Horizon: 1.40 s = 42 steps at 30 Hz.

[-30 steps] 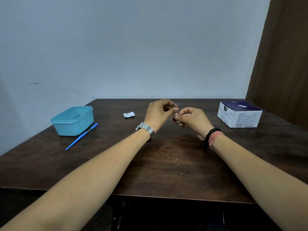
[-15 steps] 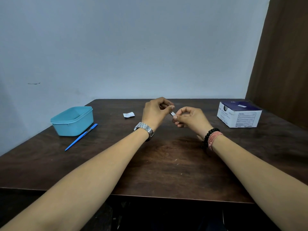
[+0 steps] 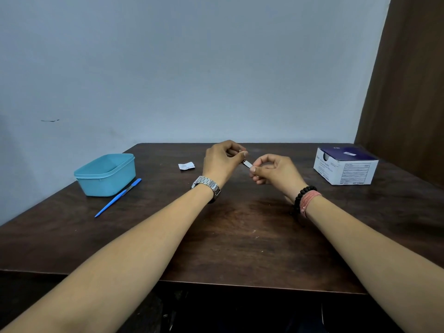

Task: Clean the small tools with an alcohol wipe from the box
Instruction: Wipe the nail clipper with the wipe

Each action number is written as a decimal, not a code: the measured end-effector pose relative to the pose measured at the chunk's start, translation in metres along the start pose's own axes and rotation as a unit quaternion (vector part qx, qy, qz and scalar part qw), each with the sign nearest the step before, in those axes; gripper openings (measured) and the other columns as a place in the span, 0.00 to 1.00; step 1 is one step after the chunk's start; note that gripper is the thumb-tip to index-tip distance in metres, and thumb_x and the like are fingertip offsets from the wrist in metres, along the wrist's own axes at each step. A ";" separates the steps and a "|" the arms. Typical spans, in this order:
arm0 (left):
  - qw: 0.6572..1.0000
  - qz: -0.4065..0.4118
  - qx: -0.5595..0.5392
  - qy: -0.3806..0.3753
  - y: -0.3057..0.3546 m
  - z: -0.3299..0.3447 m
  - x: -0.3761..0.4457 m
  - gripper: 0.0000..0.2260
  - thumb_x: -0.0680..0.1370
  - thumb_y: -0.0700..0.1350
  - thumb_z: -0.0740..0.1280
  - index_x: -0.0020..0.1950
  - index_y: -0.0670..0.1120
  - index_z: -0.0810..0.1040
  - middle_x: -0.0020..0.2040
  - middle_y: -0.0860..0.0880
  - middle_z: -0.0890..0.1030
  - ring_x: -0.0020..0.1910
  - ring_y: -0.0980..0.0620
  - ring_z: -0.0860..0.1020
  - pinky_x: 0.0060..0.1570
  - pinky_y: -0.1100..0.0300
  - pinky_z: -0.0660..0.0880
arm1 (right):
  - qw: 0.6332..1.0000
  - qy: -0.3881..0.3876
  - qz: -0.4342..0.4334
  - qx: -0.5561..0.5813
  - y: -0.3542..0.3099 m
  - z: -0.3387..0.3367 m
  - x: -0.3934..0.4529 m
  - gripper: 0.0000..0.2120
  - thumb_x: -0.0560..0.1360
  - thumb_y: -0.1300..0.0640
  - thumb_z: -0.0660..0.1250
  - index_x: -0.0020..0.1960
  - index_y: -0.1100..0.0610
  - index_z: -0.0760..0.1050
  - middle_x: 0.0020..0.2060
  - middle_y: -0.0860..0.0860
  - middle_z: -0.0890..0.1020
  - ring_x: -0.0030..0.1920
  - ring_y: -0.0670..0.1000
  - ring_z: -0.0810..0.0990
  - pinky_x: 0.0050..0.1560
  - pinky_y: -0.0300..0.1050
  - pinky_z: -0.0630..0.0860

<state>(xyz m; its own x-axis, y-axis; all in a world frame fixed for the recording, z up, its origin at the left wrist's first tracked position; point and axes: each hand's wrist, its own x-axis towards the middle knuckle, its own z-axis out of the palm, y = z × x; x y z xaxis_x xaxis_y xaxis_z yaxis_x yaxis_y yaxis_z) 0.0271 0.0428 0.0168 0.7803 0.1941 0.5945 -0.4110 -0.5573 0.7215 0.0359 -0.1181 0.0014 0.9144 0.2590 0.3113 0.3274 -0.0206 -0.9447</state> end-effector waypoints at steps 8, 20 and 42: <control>0.999 0.016 0.018 -0.045 0.004 0.007 -0.006 0.02 0.71 0.46 0.73 0.40 0.52 0.82 0.32 0.55 0.82 0.34 0.57 0.81 0.43 0.51 0.81 | 0.999 0.008 -0.013 -0.029 0.002 -0.002 0.000 0.06 0.74 0.66 0.71 0.40 0.58 0.77 0.35 0.59 0.83 0.32 0.49 0.80 0.35 0.40 0.78; 0.999 -0.008 0.003 -0.034 0.006 0.006 -0.006 0.02 0.71 0.44 0.73 0.39 0.51 0.83 0.31 0.54 0.82 0.32 0.57 0.81 0.41 0.52 0.82 | 0.999 0.002 -0.020 -0.028 0.002 -0.002 0.000 0.05 0.74 0.67 0.71 0.41 0.59 0.78 0.34 0.58 0.82 0.30 0.46 0.79 0.35 0.38 0.79; 0.966 -0.179 -0.184 -0.031 -0.006 -0.003 0.001 0.02 0.74 0.38 0.72 0.42 0.42 0.81 0.35 0.45 0.81 0.29 0.54 0.78 0.35 0.62 0.79 | 0.997 -0.045 -0.059 -0.032 0.001 0.003 0.000 0.13 0.73 0.71 0.69 0.56 0.61 0.80 0.46 0.59 0.84 0.47 0.48 0.83 0.51 0.36 0.79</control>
<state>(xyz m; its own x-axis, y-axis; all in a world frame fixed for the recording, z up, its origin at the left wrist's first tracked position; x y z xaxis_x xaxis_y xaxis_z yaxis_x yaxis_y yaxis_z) 0.0290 0.0484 0.0138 0.9254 0.2658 0.2700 -0.2410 -0.1369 0.9608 0.0355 -0.1156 0.0002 0.8449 0.3483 0.4059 0.4482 -0.0468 -0.8927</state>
